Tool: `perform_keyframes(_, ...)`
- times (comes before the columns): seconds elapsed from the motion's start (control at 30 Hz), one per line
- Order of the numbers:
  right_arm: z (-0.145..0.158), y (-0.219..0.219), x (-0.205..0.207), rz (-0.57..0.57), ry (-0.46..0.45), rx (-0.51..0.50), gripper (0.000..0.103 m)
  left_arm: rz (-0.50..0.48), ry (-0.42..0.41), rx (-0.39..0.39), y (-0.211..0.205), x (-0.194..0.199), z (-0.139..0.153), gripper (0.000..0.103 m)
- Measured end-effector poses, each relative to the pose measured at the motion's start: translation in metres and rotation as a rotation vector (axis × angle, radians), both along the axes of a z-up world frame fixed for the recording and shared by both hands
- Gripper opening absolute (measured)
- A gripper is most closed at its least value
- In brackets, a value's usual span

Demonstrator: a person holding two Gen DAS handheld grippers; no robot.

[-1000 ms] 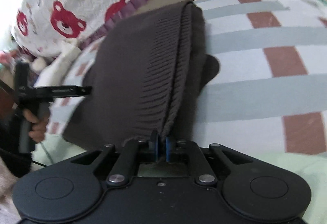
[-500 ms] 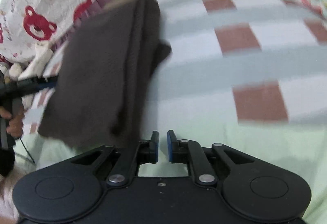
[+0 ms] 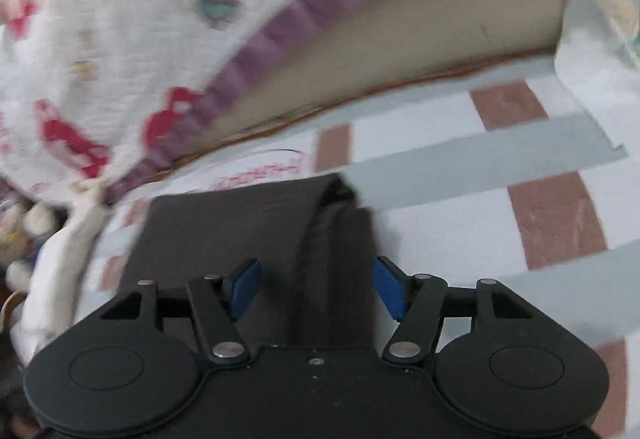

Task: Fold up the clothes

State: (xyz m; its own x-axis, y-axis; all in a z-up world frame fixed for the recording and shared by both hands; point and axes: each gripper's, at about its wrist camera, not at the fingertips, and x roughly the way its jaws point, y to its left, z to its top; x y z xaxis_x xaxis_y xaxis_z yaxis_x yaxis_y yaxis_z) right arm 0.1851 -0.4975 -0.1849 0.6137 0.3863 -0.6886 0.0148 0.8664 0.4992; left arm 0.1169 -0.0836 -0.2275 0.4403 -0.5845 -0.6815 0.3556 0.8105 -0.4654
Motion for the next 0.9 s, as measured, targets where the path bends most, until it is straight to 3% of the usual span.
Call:
perform_keyframes(0.07, -0.018, -0.004, 0.016, -0.027, 0.052, 0.092, 0.072, 0.001, 0.001, -0.012, 0.001, 0.0, 0.0, 0.053)
perform_keyframes(0.1, -0.023, -0.005, 0.019, -0.039, 0.045, 0.106, 0.066, 0.0, 0.001, -0.016, 0.001, -0.001, 0.001, 0.053)
perform_keyframes(0.13, -0.024, -0.006, 0.018, -0.042, 0.018, 0.094, 0.046, -0.002, 0.006, -0.017, 0.002, -0.002, 0.001, 0.053)
perform_keyframes(0.2, -0.017, -0.009, 0.012, -0.048, -0.051, 0.041, 0.028, -0.005, 0.018, -0.029, 0.003, -0.004, 0.004, 0.053)
perform_keyframes(0.27, -0.015, -0.015, 0.008, -0.089, -0.072, -0.007, 0.002, -0.018, 0.019, -0.039, 0.003, -0.006, 0.006, 0.053)
perform_keyframes(0.3, -0.015, -0.018, 0.006, -0.113, -0.065, -0.021, 0.002, -0.022, 0.017, -0.034, 0.003, -0.006, 0.007, 0.053)
perform_keyframes(0.37, -0.017, -0.025, 0.0, -0.127, -0.036, 0.001, 0.003, -0.018, 0.02, -0.042, 0.004, -0.004, 0.01, 0.053)
perform_keyframes(0.4, -0.017, -0.028, -0.003, -0.134, -0.021, 0.012, 0.009, 0.003, 0.022, -0.066, 0.01, -0.002, 0.012, 0.053)
perform_keyframes(0.47, -0.013, -0.035, -0.016, -0.154, -0.023, 0.098, 0.012, 0.044, 0.026, -0.113, 0.021, 0.002, 0.017, 0.055)
perform_keyframes(0.53, -0.005, -0.036, -0.031, -0.154, -0.038, 0.16, 0.057, 0.089, 0.043, -0.154, 0.032, 0.007, 0.018, 0.055)
perform_keyframes(0.57, -0.002, -0.035, -0.038, -0.148, -0.044, 0.174, 0.064, 0.096, 0.066, -0.17, 0.034, 0.01, 0.016, 0.055)
perform_keyframes(0.67, -0.003, -0.022, -0.048, -0.079, 0.005, 0.196, 0.067, 0.075, 0.115, -0.166, 0.03, 0.013, 0.009, 0.055)
perform_keyframes(0.77, -0.013, -0.006, -0.056, -0.027, 0.053, 0.154, 0.067, 0.078, 0.104, -0.097, 0.017, 0.01, 0.005, 0.055)
perform_keyframes(0.9, -0.025, 0.002, -0.067, -0.01, 0.078, 0.111, 0.068, 0.128, 0.083, -0.054, 0.012, 0.015, 0.004, 0.065)
